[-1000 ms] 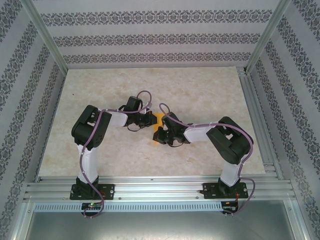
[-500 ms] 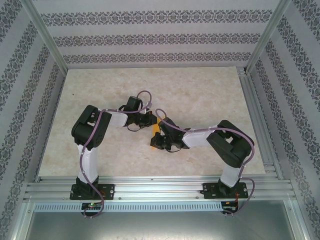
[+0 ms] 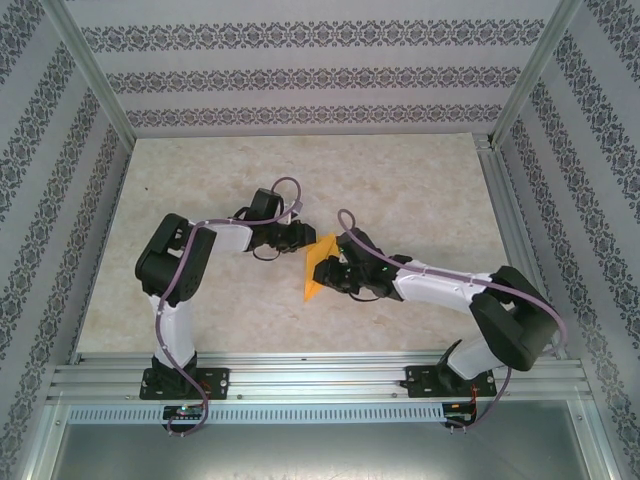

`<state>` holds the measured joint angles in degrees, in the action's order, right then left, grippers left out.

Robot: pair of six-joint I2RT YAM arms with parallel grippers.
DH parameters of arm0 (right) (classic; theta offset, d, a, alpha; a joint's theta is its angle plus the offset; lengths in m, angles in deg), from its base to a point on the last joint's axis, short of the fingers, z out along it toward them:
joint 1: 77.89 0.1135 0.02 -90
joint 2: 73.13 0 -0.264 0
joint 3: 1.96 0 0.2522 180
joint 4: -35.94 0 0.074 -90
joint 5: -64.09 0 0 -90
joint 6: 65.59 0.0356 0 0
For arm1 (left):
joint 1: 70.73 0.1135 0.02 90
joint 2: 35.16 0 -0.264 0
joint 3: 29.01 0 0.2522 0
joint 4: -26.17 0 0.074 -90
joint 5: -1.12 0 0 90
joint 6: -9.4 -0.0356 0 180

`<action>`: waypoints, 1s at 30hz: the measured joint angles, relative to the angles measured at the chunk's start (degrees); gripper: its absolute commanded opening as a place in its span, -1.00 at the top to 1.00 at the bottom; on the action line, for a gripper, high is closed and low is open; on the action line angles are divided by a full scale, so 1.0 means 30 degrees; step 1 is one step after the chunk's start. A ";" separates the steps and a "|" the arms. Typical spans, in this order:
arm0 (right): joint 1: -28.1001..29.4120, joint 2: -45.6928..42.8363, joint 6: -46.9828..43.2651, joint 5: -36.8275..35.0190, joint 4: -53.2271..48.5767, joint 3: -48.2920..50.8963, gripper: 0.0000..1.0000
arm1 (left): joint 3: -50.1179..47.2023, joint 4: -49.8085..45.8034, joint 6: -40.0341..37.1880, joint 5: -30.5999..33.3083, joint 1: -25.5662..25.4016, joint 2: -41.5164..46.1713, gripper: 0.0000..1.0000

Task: Fold a paper plane with a square sheet of paper (pick it up from the middle)
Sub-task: Fourth fold the wing at the center of the table.

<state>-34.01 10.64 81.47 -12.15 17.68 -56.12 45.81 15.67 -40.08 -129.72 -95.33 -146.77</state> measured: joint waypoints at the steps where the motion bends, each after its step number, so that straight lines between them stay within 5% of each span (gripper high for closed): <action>1: -0.0335 -0.0284 0.0073 -0.0168 0.0044 0.0437 0.36 | -0.0058 -0.0240 -0.0066 0.0138 0.0000 0.0721 0.28; 10: -0.1071 0.1042 0.0248 -0.0517 0.0867 0.1151 0.34 | -0.2885 -0.0925 -0.0423 0.0583 -0.0051 0.4452 0.17; 16: -0.1428 0.1967 0.0627 -0.0525 0.1676 0.1151 0.33 | -0.5391 -0.1865 -0.0306 0.1013 -0.0488 0.5049 0.60; 21: -0.2127 0.2047 0.0765 -0.0510 0.2397 0.1435 0.33 | -0.5377 -0.2798 -0.0510 0.1654 -0.1413 0.6790 0.72; 30: -0.3453 0.1982 0.0729 -0.0335 0.3045 0.1887 0.36 | -0.1494 -0.6513 -0.2776 0.5464 -0.4422 0.6156 0.30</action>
<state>-44.37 16.58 83.66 -13.16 26.82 -50.46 41.33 -3.87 -48.41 -113.32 -108.59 -128.30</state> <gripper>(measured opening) 0.324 0.345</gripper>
